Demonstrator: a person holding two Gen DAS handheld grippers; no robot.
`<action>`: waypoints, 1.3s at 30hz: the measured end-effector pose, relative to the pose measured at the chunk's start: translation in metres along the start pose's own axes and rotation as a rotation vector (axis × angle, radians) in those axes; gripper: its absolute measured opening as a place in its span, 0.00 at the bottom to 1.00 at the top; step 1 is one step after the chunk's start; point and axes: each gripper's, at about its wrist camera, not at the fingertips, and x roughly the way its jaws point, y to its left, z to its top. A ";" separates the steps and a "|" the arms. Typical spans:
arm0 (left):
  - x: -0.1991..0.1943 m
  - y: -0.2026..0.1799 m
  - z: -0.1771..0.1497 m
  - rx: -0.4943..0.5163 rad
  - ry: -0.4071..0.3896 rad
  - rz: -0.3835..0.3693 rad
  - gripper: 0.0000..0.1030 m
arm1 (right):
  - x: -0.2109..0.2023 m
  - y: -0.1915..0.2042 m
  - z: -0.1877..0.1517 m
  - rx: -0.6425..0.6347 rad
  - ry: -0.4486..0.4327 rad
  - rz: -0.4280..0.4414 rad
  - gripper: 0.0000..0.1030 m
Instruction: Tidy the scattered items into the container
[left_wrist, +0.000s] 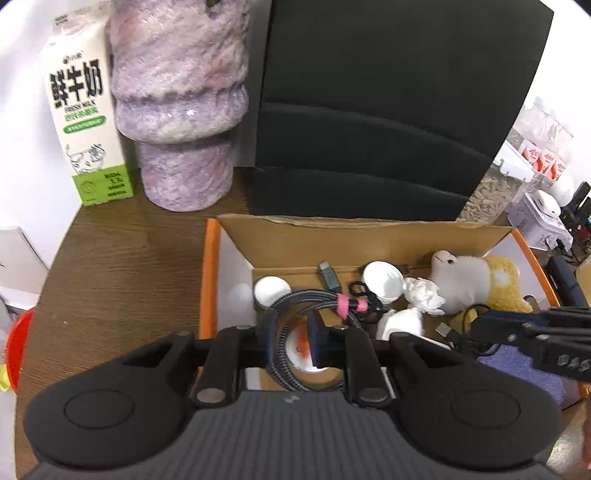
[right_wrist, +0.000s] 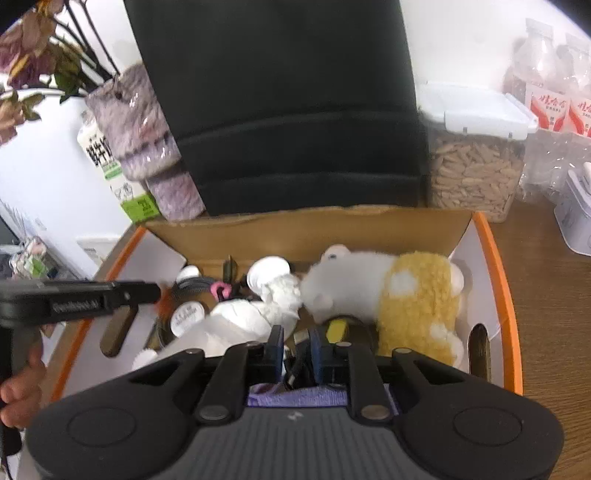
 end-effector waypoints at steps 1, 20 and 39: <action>-0.004 0.002 0.000 -0.006 -0.004 0.002 0.24 | -0.004 0.000 0.002 0.009 -0.008 0.007 0.25; -0.142 -0.024 -0.052 -0.078 -0.084 0.104 0.97 | -0.137 0.017 -0.030 -0.044 -0.081 -0.139 0.74; -0.279 -0.057 -0.192 -0.016 -0.257 0.064 1.00 | -0.242 0.048 -0.156 -0.137 -0.140 -0.108 0.87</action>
